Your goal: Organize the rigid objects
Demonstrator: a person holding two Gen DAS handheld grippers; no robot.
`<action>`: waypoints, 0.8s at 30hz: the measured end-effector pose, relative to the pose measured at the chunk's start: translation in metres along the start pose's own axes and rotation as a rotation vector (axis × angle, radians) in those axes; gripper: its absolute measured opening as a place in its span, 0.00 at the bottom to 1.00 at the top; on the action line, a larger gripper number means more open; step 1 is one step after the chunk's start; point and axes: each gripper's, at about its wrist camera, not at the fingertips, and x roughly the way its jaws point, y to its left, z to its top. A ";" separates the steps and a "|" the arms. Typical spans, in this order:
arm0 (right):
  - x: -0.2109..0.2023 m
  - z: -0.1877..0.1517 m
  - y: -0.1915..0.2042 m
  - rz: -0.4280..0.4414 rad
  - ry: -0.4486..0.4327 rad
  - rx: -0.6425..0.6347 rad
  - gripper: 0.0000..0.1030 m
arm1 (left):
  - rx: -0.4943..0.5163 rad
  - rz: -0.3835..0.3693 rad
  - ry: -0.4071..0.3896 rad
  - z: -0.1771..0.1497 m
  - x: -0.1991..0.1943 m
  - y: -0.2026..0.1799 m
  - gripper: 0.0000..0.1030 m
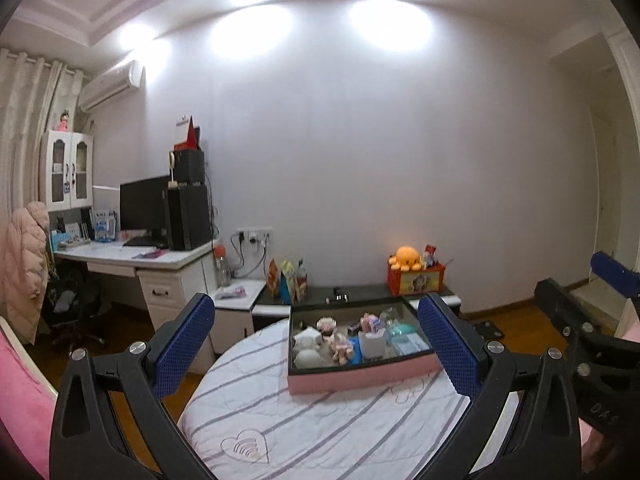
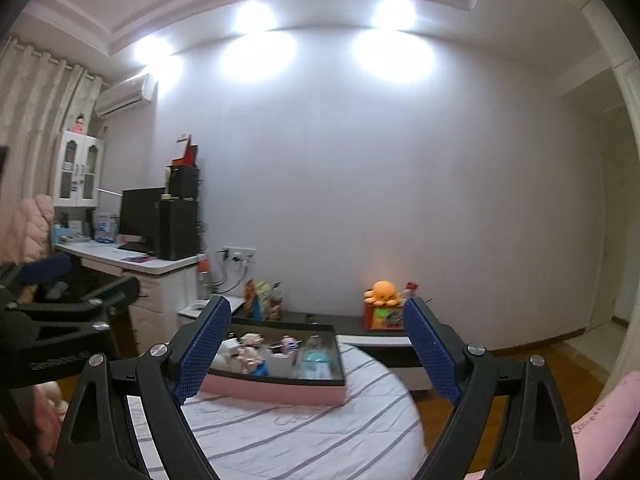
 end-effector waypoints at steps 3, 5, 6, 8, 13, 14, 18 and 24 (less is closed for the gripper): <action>-0.003 -0.005 0.002 -0.010 -0.033 0.010 0.87 | 0.008 -0.008 -0.033 -0.007 -0.001 -0.002 1.00; -0.005 -0.008 0.002 -0.020 -0.056 0.022 0.87 | 0.015 0.004 -0.055 -0.012 -0.002 -0.006 1.00; -0.005 -0.009 0.001 -0.034 -0.069 0.033 0.87 | 0.021 0.013 -0.066 -0.016 -0.002 -0.007 1.00; -0.003 -0.014 -0.002 -0.050 -0.078 0.054 0.87 | 0.029 0.023 -0.061 -0.022 0.001 -0.010 1.00; 0.003 -0.028 -0.005 -0.050 -0.070 0.079 0.87 | 0.007 -0.012 -0.019 -0.041 0.014 -0.009 1.00; 0.004 -0.030 -0.005 -0.049 -0.069 0.079 0.87 | 0.003 -0.009 -0.017 -0.045 0.017 -0.009 1.00; 0.007 -0.038 -0.004 -0.069 -0.052 0.063 0.87 | -0.020 0.017 -0.008 -0.052 0.023 -0.007 1.00; 0.013 -0.040 -0.006 -0.040 -0.036 0.071 0.87 | -0.046 0.055 0.004 -0.053 0.030 0.002 1.00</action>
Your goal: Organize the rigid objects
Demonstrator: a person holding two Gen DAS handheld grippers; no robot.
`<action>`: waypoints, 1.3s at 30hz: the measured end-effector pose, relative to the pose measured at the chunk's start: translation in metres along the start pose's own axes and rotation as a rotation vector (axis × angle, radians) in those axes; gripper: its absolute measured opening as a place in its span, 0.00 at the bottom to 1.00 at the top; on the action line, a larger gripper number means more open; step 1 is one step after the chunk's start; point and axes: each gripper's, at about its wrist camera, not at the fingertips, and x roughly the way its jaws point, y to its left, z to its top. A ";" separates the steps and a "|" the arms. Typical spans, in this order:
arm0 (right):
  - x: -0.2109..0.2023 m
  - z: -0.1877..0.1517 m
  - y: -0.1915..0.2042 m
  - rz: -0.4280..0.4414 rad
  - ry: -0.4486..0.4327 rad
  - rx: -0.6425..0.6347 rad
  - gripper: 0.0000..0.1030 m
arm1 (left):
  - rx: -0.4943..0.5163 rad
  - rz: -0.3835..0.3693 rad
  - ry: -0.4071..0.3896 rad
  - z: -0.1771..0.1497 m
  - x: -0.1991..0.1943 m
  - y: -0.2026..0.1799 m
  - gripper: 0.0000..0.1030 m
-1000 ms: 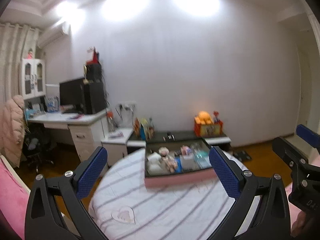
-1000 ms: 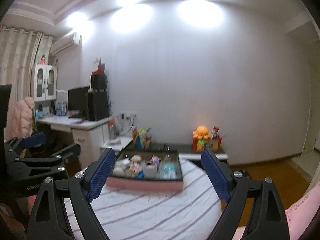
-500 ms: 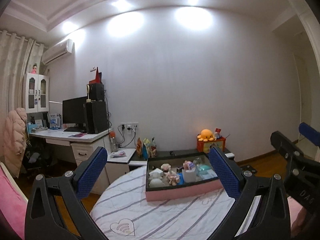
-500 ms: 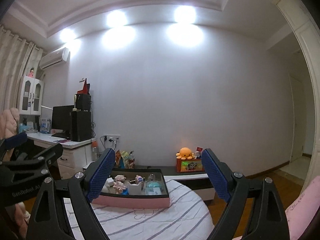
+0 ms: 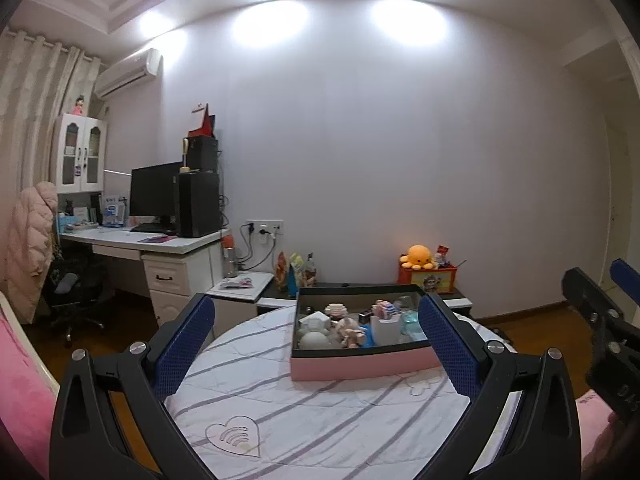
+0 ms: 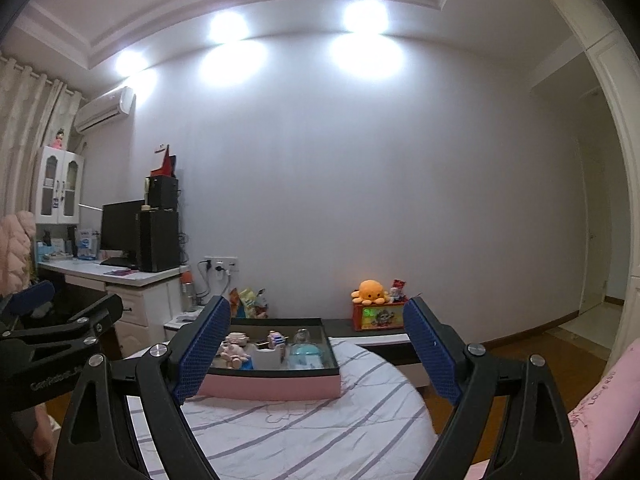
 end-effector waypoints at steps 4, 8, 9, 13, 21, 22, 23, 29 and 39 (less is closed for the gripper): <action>0.000 0.000 0.000 0.010 0.000 0.003 0.87 | 0.016 0.027 0.008 -0.001 0.004 0.001 1.00; 0.004 -0.001 -0.001 0.016 0.010 0.004 0.87 | 0.041 0.039 0.019 -0.003 0.008 -0.002 1.00; 0.004 -0.001 -0.001 0.018 0.011 0.004 0.87 | 0.046 0.041 0.021 -0.004 0.008 -0.002 1.00; 0.007 -0.001 0.000 0.020 0.015 -0.011 0.87 | 0.050 0.037 0.031 -0.004 0.010 -0.003 1.00; 0.007 -0.001 0.002 0.022 0.013 -0.027 0.87 | 0.057 0.033 0.018 -0.002 0.008 -0.005 1.00; 0.007 -0.001 0.002 0.022 0.013 -0.027 0.87 | 0.057 0.034 0.016 -0.002 0.008 -0.005 1.00; 0.008 -0.002 0.002 0.021 0.013 -0.027 0.87 | 0.058 0.035 0.013 -0.002 0.007 -0.006 1.00; 0.010 -0.003 0.000 0.014 0.022 -0.027 0.87 | 0.068 0.042 0.009 -0.002 0.007 -0.008 1.00; 0.012 -0.003 -0.005 0.029 0.022 -0.008 0.87 | 0.073 0.033 0.010 0.000 0.005 -0.009 1.00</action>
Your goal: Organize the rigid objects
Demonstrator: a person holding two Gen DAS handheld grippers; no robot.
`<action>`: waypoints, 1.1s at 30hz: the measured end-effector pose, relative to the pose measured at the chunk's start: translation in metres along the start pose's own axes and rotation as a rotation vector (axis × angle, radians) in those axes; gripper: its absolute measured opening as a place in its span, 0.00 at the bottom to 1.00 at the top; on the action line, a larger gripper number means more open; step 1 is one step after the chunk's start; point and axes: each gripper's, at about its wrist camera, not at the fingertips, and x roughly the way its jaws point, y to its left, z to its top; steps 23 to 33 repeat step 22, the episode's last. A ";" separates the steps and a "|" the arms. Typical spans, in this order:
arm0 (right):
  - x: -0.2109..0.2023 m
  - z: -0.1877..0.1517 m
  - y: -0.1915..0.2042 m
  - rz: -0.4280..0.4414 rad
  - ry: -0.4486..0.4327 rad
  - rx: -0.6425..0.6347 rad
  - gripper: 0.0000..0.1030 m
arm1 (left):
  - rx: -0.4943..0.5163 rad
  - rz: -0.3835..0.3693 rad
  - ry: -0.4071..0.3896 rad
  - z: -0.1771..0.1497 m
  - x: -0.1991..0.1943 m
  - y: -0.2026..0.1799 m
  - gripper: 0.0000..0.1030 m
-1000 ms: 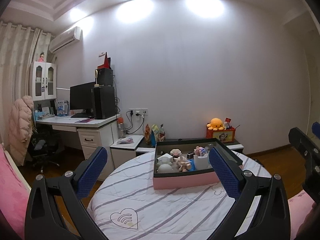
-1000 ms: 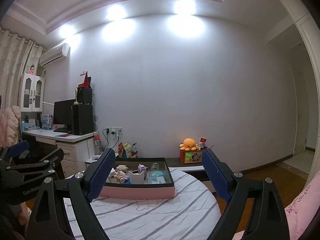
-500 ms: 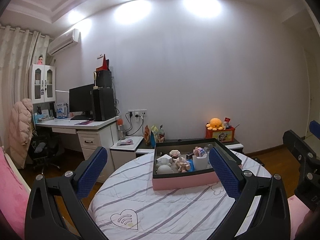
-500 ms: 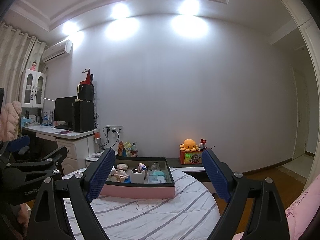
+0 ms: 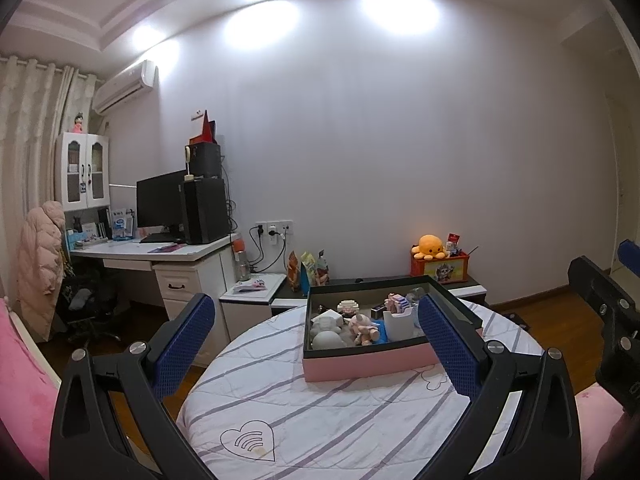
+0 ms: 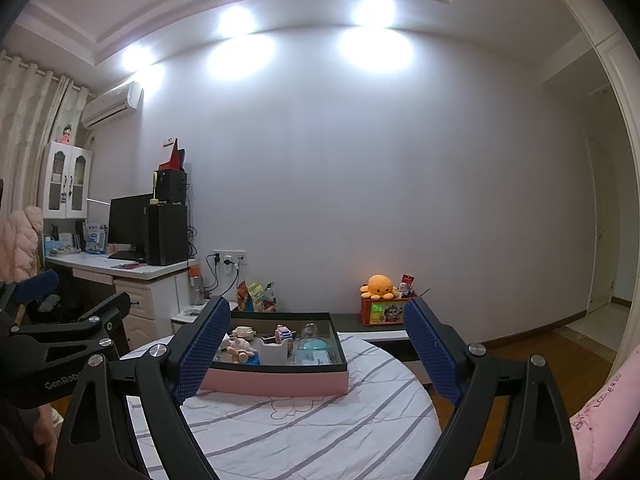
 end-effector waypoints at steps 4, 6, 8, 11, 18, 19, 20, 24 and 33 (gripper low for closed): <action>0.000 0.000 -0.002 -0.002 -0.001 0.006 0.87 | 0.004 -0.003 0.004 0.001 0.001 0.000 1.00; 0.001 -0.001 -0.002 -0.001 0.005 0.006 0.87 | 0.005 -0.002 0.001 0.001 0.001 0.000 1.00; 0.003 -0.001 -0.003 -0.007 0.011 0.002 0.87 | 0.007 -0.004 -0.002 0.001 0.001 0.000 1.00; 0.004 -0.001 -0.002 -0.004 0.018 0.002 0.88 | 0.002 -0.009 -0.004 0.002 0.000 0.001 1.00; 0.007 -0.004 0.000 0.003 0.027 -0.008 0.99 | 0.000 -0.012 -0.006 0.001 0.000 -0.001 1.00; 0.007 -0.004 0.000 0.005 0.025 -0.009 1.00 | -0.003 -0.015 -0.010 0.002 0.000 -0.001 1.00; 0.006 -0.004 0.001 0.006 0.018 -0.012 1.00 | -0.005 -0.017 -0.015 0.001 0.000 0.000 1.00; 0.004 -0.004 0.003 0.006 0.011 -0.021 1.00 | -0.010 -0.019 -0.018 0.001 0.000 0.000 1.00; 0.004 -0.004 0.003 0.006 0.011 -0.021 1.00 | -0.010 -0.019 -0.018 0.001 0.000 0.000 1.00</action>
